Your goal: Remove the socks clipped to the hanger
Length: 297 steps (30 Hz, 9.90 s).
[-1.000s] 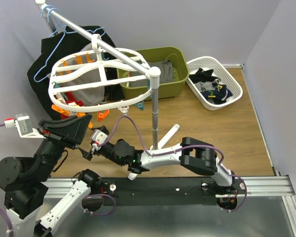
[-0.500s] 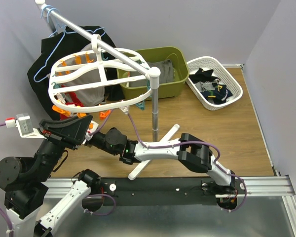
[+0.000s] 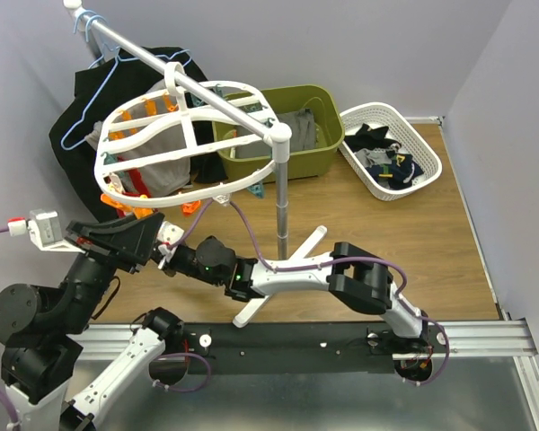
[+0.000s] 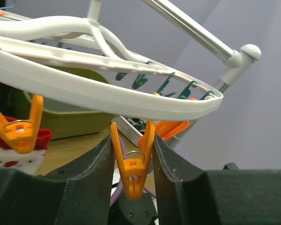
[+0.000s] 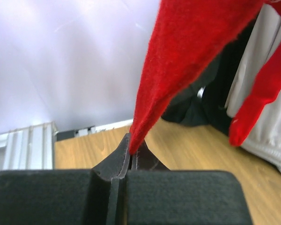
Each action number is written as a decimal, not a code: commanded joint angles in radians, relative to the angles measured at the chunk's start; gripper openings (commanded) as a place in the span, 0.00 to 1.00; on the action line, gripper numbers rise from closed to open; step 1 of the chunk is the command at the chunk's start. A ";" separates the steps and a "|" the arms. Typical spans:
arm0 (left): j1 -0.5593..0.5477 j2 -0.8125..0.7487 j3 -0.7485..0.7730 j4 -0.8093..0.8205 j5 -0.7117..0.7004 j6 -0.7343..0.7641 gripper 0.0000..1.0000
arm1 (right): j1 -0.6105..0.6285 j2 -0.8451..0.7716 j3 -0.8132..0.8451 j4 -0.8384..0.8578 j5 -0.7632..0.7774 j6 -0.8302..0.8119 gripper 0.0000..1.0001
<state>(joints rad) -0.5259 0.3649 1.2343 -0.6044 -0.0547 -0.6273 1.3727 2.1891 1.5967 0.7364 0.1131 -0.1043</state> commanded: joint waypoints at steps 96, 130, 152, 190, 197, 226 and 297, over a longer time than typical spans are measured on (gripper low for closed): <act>-0.252 -0.040 -0.225 -0.018 -0.290 -0.288 0.74 | -0.012 -0.675 -0.426 -0.437 -0.791 0.318 0.01; -0.287 -0.057 -0.326 0.209 -0.425 -0.385 0.48 | -0.012 -0.689 -0.437 -0.427 -0.820 0.356 0.01; -0.287 -0.046 -0.243 0.153 -0.386 -0.331 0.00 | -0.012 -0.566 -0.503 -0.304 -0.859 0.471 0.01; -0.287 -0.011 -0.217 0.127 -0.396 -0.318 0.00 | 0.019 -1.422 -1.000 -0.810 0.439 0.483 0.01; -0.289 0.000 -0.225 0.127 -0.382 -0.333 0.00 | -0.095 -1.413 -0.948 -1.098 0.691 0.761 0.01; -0.286 0.003 -0.147 0.106 -0.255 -0.221 0.00 | -1.308 -0.401 0.070 -1.252 0.160 0.473 0.01; -0.286 -0.015 -0.167 0.213 -0.007 -0.114 0.00 | 0.177 -0.459 -0.434 -0.250 0.487 0.071 1.00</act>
<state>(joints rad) -0.8074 0.3637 1.0389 -0.4015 -0.0845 -0.7300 1.5436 1.6394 1.1286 0.2825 0.4614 0.1757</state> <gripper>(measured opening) 0.199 0.950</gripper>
